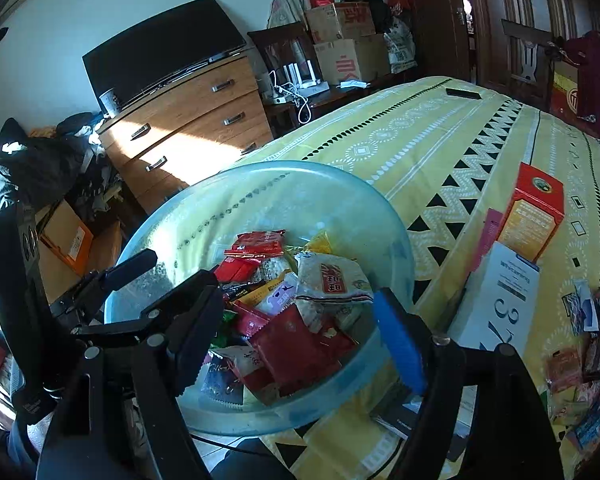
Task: Organize snacks
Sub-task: 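Open both grippers to drop the white bag and green packet into the bowl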
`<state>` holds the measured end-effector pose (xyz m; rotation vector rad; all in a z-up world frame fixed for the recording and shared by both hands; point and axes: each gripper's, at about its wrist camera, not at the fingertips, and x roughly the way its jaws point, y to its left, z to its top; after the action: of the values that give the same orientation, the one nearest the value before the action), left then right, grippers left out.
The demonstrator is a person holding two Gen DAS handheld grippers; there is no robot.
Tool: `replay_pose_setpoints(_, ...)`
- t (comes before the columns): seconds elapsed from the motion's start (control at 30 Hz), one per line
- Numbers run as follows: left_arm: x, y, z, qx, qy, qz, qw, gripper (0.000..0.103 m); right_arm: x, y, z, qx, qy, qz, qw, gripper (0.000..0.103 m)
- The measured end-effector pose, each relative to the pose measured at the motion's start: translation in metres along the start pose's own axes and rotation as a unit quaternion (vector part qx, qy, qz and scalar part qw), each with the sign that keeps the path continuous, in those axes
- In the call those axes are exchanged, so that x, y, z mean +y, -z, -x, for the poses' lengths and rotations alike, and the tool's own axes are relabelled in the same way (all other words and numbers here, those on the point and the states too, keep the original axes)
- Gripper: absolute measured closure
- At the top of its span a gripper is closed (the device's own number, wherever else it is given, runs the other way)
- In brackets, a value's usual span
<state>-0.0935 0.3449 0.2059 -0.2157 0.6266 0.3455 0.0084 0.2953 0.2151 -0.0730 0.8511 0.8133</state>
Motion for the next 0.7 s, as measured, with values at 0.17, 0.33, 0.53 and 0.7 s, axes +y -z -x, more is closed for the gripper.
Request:
replay_pose_setpoints(0.17, -0.021, -0.006, 0.012, -0.016, 0.002, -0.016, 0.9998, 0.003, -0.012, 0.018, 0.036, -0.020, 0.014, -0.011, 1.000, 0.021)
replay_pose_setpoints(0.33, -0.050, -0.007, 0.031, -0.032, 0.013, -0.039, 0.9986, 0.003, -0.024, 0.031, 0.069, -0.037, 0.024, -0.024, 0.999, 0.020)
replay_pose_setpoints(0.53, -0.081, -0.005, 0.052, -0.048, 0.023, -0.064, 0.9965, 0.003, -0.036, 0.045, 0.105, -0.058, 0.031, -0.037, 0.997, 0.017)
replay_pose_setpoints(0.7, -0.110, -0.002, 0.072, -0.065, 0.047, -0.082, 0.9934, 0.003, -0.049, 0.071, 0.132, -0.070, 0.041, -0.054, 0.995, 0.015)
